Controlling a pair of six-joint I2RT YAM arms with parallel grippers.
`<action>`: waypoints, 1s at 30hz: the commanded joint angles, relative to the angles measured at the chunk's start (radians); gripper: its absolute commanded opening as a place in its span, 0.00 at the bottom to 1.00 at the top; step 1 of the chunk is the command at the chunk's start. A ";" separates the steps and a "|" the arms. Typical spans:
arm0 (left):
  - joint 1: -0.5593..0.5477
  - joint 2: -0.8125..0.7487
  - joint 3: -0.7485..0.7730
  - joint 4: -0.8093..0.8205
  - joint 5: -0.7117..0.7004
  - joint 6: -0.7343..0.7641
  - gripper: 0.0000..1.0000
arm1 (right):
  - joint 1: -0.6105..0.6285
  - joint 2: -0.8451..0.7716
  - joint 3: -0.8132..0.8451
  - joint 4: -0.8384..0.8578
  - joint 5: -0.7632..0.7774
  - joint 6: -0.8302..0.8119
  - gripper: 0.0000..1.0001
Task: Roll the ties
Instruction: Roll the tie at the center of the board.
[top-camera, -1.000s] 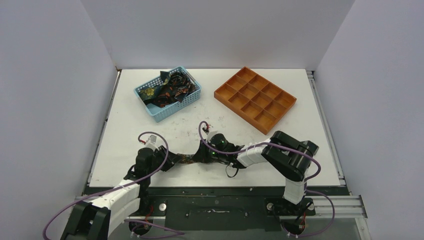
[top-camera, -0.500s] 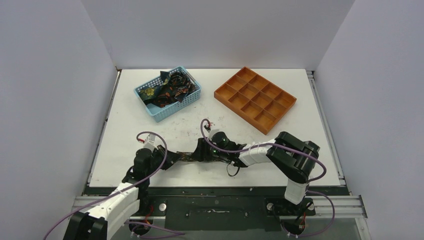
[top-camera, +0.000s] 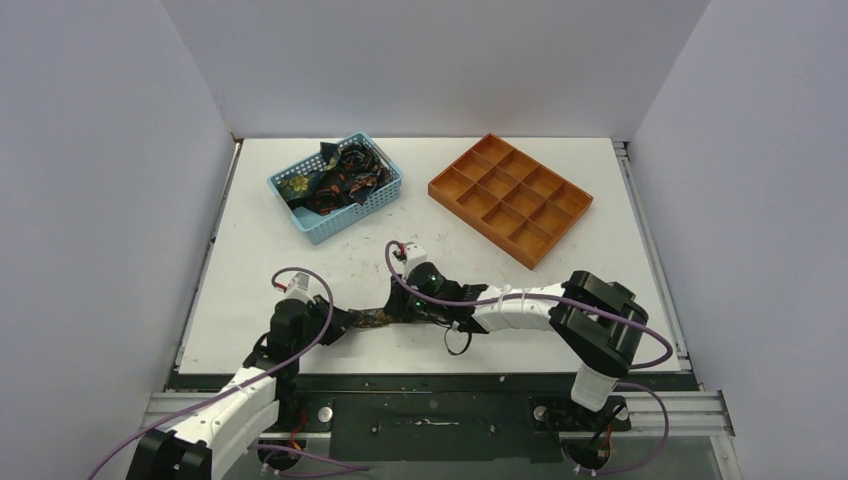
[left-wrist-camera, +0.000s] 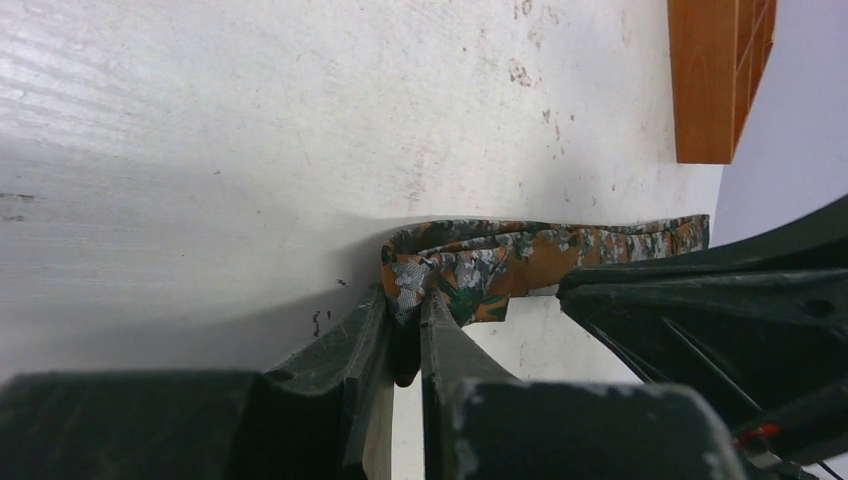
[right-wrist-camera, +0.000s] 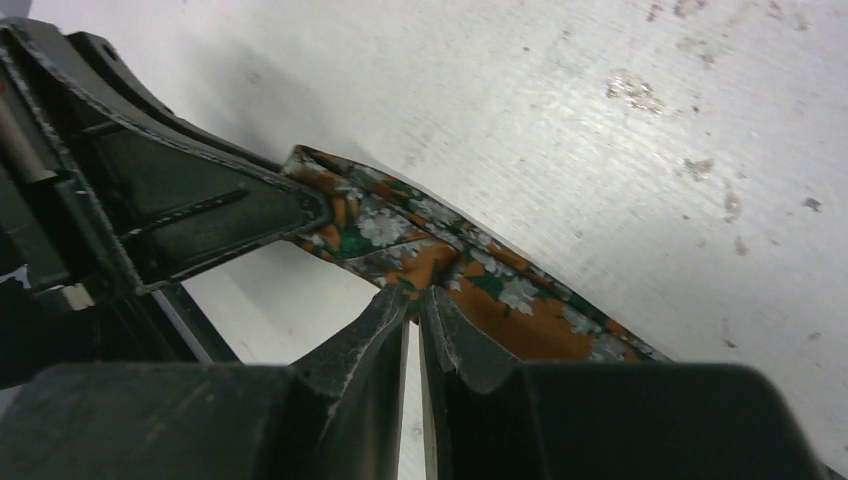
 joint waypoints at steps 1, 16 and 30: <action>-0.009 -0.002 0.047 -0.029 -0.036 0.030 0.00 | 0.018 0.029 0.060 0.001 0.010 -0.029 0.11; -0.033 -0.069 0.078 -0.108 -0.046 0.026 0.00 | 0.016 0.163 0.085 0.000 -0.023 -0.019 0.05; -0.187 -0.084 0.232 -0.279 -0.180 0.071 0.00 | 0.026 0.260 0.001 0.116 -0.023 0.053 0.05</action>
